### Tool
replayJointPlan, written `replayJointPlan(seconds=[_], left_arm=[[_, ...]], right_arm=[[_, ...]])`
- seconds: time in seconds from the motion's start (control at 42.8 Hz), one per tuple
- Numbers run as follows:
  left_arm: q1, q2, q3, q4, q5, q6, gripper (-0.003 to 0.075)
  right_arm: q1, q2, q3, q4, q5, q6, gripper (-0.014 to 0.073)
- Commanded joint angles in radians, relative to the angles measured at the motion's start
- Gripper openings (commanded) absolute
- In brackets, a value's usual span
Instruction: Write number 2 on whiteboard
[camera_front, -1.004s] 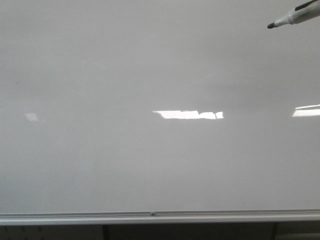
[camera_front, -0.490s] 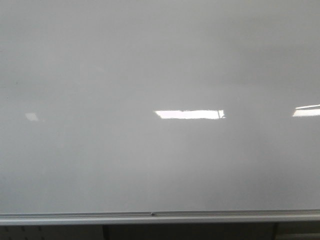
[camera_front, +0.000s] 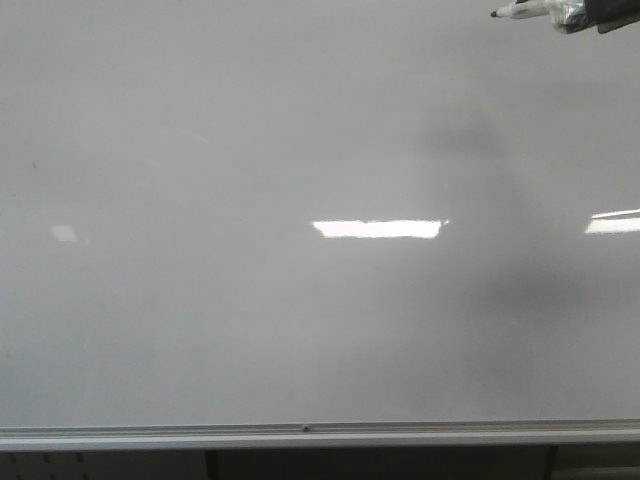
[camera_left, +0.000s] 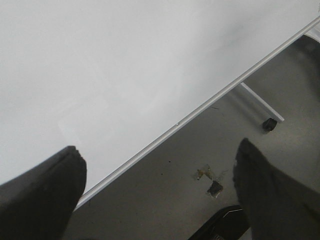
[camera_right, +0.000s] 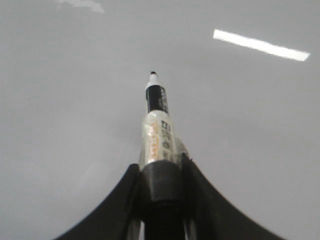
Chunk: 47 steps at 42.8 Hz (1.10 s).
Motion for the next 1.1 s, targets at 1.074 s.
replayJointPlan(seconds=[1.074], left_arm=[[0.003, -0.006, -0.026, -0.043, -0.058, -0.001, 0.0584]], right_arm=[[-0.093, 0.241, -0.114, -0.053, 0.054, -0.002, 0.0034]])
